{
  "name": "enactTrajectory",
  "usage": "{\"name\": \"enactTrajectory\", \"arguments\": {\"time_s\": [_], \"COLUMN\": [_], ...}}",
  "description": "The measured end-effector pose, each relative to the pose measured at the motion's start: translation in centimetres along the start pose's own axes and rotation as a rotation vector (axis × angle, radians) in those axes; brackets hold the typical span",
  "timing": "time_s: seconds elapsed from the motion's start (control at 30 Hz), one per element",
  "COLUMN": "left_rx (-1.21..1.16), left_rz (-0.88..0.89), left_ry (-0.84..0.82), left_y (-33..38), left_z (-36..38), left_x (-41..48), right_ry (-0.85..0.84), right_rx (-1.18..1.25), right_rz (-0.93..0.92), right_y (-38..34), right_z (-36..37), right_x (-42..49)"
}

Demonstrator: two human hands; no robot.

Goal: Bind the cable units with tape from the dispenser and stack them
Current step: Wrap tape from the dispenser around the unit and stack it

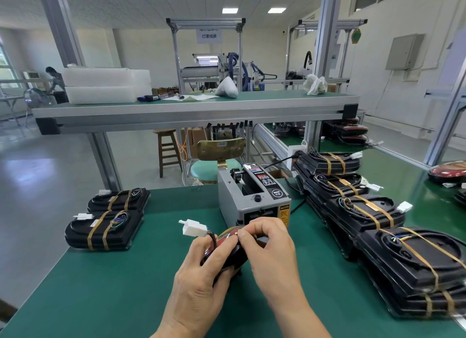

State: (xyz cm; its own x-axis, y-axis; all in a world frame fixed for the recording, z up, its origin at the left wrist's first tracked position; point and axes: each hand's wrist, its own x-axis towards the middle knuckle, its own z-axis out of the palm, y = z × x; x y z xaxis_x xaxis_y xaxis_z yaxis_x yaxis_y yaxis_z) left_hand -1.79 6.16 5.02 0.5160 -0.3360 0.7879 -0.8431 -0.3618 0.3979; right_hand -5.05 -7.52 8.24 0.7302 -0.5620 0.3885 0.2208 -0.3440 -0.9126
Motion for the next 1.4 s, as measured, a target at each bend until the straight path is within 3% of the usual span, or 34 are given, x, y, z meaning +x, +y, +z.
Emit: {"name": "enactTrajectory", "arguments": {"time_s": [0.13,0.43,0.6,0.9,0.97,1.07,1.2,1.3,1.4], "left_rx": [0.012,-0.004,0.136,0.612,0.478,0.093,-0.219,-0.267,-0.310], "left_rz": [0.010,-0.028,-0.140,-0.311,-0.332,-0.338,-0.350,-0.362,-0.497], "left_ry": [0.009,0.009,0.044,-0.293,-0.297,-0.238,-0.165,-0.148,-0.166], "left_y": [-0.1,-0.7,-0.8,0.2,0.0,-0.7,-1.0,-1.4,-2.1], "left_z": [0.0,-0.3,-0.9,-2.4,-2.9,-4.0,-4.4,-5.0,-6.1], "left_x": [0.0,-0.3,0.3,5.3,5.7,4.9,3.6,3.2,3.1], "right_ry": [0.032,-0.108,-0.160,-0.150,-0.005,0.207,0.235,0.241,0.262], "right_rx": [0.111,0.109,0.151,0.384,0.457,0.429,0.391,0.392,0.393], "right_rz": [0.090,0.096,0.121,0.288,0.417,0.538,0.632,0.701,0.738], "right_y": [0.5,1.5,1.7,2.7,3.5,4.9,5.7,5.8,5.8], "right_z": [-0.1,0.2,1.5,2.7,1.9,0.0,-0.4,0.1,0.3], "right_x": [0.3,1.3,1.0,1.1,2.0,4.0,5.9,6.6,7.2]}}
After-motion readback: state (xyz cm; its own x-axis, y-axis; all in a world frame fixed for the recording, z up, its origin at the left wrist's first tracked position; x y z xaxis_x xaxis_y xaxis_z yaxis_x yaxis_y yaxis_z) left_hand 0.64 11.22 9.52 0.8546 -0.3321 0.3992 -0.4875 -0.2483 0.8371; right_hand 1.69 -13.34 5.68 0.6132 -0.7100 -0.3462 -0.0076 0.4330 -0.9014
